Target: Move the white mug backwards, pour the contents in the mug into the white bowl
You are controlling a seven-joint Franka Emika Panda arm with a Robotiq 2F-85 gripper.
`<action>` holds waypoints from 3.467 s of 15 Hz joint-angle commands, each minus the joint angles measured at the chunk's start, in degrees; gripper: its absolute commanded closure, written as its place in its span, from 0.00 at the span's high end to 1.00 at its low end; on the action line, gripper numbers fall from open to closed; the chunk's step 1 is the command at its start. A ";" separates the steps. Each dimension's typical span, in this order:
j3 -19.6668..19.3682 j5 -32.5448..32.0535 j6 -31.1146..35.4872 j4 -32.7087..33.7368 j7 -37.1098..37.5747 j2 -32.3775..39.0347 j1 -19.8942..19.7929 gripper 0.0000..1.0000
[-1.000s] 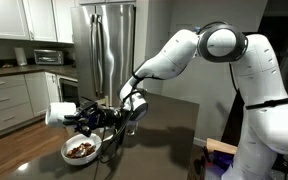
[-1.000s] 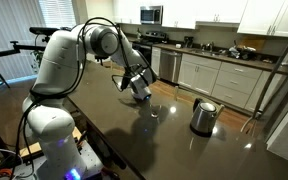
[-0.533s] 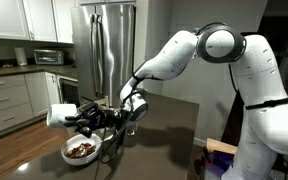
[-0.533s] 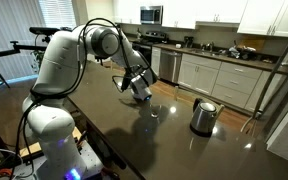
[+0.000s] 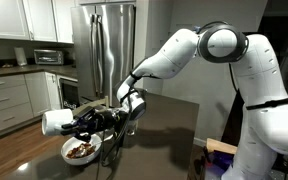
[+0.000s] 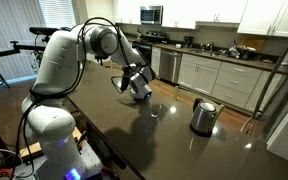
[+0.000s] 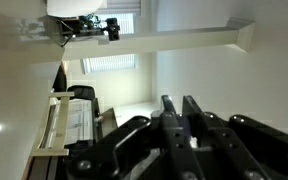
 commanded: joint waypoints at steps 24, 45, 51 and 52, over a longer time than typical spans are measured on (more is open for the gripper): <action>6.11 -60.75 36.33 10.88 19.28 -4.33 6.59 0.08; 13.53 -99.24 37.01 14.92 35.68 -1.00 9.67 0.08; 14.96 -106.62 35.44 15.96 42.60 1.58 15.15 0.08; 15.03 -107.55 35.25 16.12 43.39 1.76 15.88 0.08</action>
